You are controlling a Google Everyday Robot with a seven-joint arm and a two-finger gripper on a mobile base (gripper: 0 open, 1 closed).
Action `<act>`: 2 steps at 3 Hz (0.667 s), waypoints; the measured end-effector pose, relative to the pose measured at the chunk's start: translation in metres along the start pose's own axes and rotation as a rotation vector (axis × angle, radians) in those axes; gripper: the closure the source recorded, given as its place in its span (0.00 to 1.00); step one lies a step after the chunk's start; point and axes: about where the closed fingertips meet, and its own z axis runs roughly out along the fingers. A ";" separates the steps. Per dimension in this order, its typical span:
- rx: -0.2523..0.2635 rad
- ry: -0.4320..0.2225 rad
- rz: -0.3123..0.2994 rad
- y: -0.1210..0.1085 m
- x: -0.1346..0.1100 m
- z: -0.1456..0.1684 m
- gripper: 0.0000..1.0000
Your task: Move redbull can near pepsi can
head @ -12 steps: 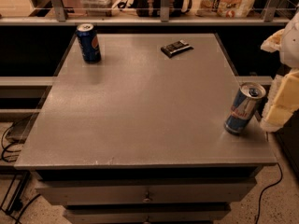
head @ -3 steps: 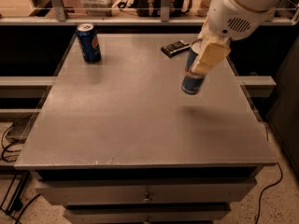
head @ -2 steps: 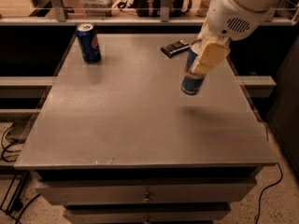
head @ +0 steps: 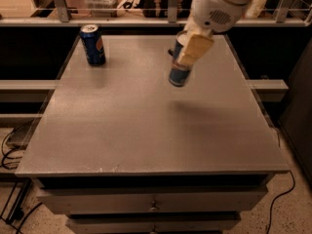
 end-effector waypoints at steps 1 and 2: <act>-0.005 -0.028 -0.032 -0.020 -0.033 0.023 1.00; -0.023 -0.048 -0.064 -0.041 -0.069 0.053 1.00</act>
Offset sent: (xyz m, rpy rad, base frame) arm 0.1045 0.1206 -0.0128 0.0237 0.0017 0.1304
